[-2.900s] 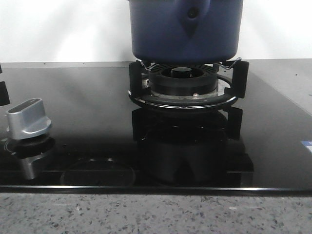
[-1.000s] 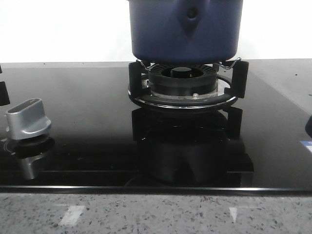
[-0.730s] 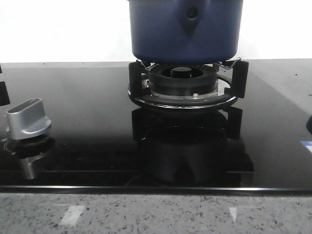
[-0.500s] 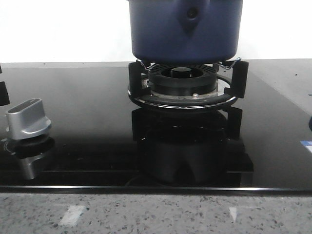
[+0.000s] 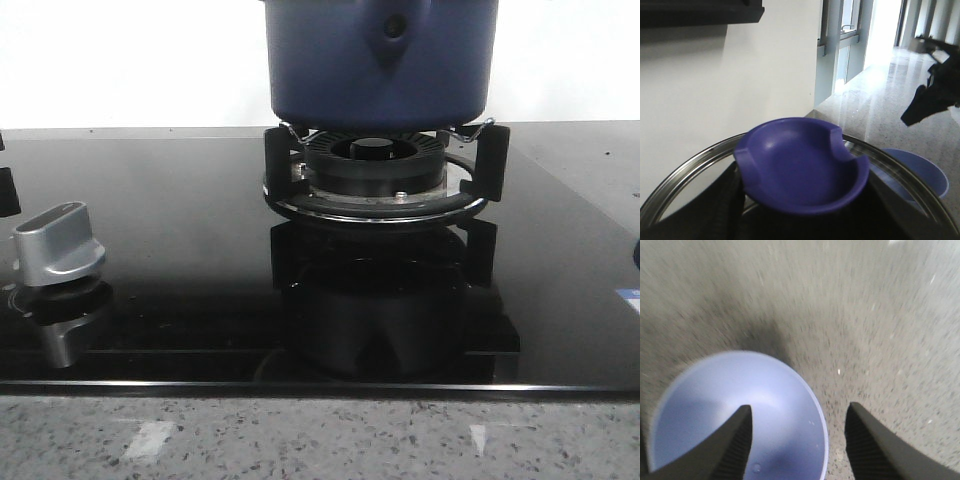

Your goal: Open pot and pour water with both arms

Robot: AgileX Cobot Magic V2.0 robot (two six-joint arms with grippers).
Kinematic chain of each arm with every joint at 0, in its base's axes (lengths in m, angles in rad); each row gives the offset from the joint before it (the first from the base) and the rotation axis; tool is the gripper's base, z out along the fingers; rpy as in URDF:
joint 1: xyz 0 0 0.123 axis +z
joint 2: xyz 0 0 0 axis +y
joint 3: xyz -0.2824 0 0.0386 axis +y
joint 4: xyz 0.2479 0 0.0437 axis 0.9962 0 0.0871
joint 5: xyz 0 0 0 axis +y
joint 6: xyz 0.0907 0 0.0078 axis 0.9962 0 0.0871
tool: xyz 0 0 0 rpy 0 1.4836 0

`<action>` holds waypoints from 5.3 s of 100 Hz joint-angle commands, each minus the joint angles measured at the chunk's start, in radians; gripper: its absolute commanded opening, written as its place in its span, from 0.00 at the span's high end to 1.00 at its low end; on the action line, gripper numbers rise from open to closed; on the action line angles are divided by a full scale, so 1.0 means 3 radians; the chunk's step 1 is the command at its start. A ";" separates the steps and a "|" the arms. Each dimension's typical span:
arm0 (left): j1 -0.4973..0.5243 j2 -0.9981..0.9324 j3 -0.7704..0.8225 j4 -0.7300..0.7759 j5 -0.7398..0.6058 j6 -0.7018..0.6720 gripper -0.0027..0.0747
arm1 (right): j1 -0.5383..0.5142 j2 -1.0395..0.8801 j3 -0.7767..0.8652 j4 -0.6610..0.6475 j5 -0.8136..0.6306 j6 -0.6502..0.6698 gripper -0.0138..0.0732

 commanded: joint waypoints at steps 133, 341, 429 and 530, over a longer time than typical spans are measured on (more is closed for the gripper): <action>-0.0207 0.0111 -0.0134 0.0091 0.0018 -0.0029 0.69 | -0.0023 -0.0298 -0.0175 0.0151 -0.0104 -0.0042 0.41; 0.0071 -0.0238 -0.0134 -0.0207 0.0223 -0.0029 0.24 | -0.0005 -0.0298 -0.0175 0.0247 -0.0057 -0.0042 0.41; 0.1390 -0.1584 0.0324 0.0583 -0.0224 -0.1242 0.99 | 0.1420 -0.1049 0.0875 0.3292 -0.1829 -0.2785 0.90; 0.0802 -0.4717 0.3686 0.0130 -0.2300 -0.0437 0.99 | 0.1586 -0.3482 0.3797 0.3984 -0.2805 -0.3825 0.90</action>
